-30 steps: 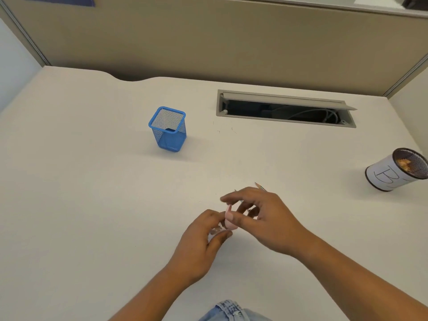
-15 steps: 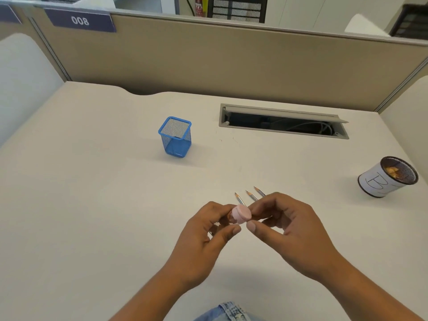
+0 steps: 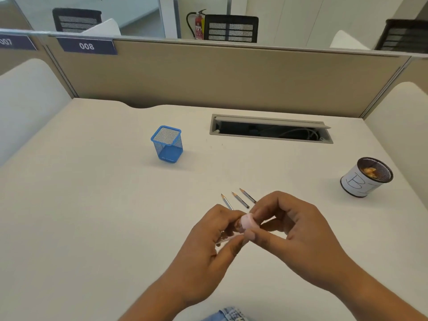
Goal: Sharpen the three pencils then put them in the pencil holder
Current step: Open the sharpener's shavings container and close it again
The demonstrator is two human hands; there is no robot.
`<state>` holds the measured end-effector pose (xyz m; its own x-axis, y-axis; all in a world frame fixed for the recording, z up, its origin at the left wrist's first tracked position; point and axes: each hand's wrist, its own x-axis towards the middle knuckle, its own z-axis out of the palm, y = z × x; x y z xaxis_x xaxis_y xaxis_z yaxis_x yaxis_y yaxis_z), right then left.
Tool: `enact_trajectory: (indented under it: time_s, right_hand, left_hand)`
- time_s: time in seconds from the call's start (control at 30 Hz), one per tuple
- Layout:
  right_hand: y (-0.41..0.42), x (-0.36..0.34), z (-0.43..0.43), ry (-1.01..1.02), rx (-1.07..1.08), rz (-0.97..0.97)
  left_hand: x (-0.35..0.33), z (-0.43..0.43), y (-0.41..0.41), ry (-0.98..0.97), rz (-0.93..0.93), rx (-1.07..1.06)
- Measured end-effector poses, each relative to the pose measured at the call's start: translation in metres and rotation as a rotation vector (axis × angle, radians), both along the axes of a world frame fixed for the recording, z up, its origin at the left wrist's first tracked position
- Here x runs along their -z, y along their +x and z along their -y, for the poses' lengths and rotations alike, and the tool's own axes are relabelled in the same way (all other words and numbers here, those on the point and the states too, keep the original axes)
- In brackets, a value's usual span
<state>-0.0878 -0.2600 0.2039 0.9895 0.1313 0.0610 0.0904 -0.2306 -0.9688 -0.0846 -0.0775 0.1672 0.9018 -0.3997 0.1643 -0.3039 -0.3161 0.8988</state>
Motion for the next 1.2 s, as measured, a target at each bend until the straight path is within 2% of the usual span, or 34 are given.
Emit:
enact_trajectory:
  time_s: [0.1,0.2,0.33,0.4,0.57,0.7,0.8,0.93,1.1,1.2]
  right_hand:
    - [-0.008,0.000,0.012,-0.086,0.008,-0.010]
    - [-0.020,0.000,0.019,-0.175,-0.008,0.066]
    - [-0.030,0.002,0.030,-0.219,0.036,0.137]
    - [-0.036,0.004,0.034,-0.252,-0.016,0.159]
    - [-0.044,0.002,0.048,-0.270,-0.017,0.189]
    - [-0.043,0.001,0.048,-0.247,-0.089,0.157]
    - [-0.036,-0.003,0.043,-0.250,-0.127,0.208]
    - [-0.024,-0.002,0.029,-0.344,-0.114,0.356]
    - [0.000,0.005,-0.001,-0.737,-0.018,0.504]
    - [0.015,0.002,-0.019,-0.765,0.001,0.618]
  left_hand:
    - [-0.003,0.021,-0.013,0.166,0.018,-0.011]
    - [-0.001,0.043,-0.026,0.310,0.021,-0.144]
    - [0.000,0.067,-0.032,0.275,0.020,-0.273]
    - [0.002,0.074,-0.034,0.273,-0.018,-0.299]
    - [0.003,0.082,-0.039,0.332,0.002,-0.300]
    - [0.006,0.079,-0.040,0.329,0.001,-0.279]
    - [0.003,0.070,-0.033,0.325,0.017,-0.246]
    - [-0.001,0.056,-0.017,0.324,0.034,-0.197]
    - [-0.008,0.046,0.000,0.331,0.032,-0.192]
    - [-0.013,0.034,0.010,0.342,0.126,-0.138]
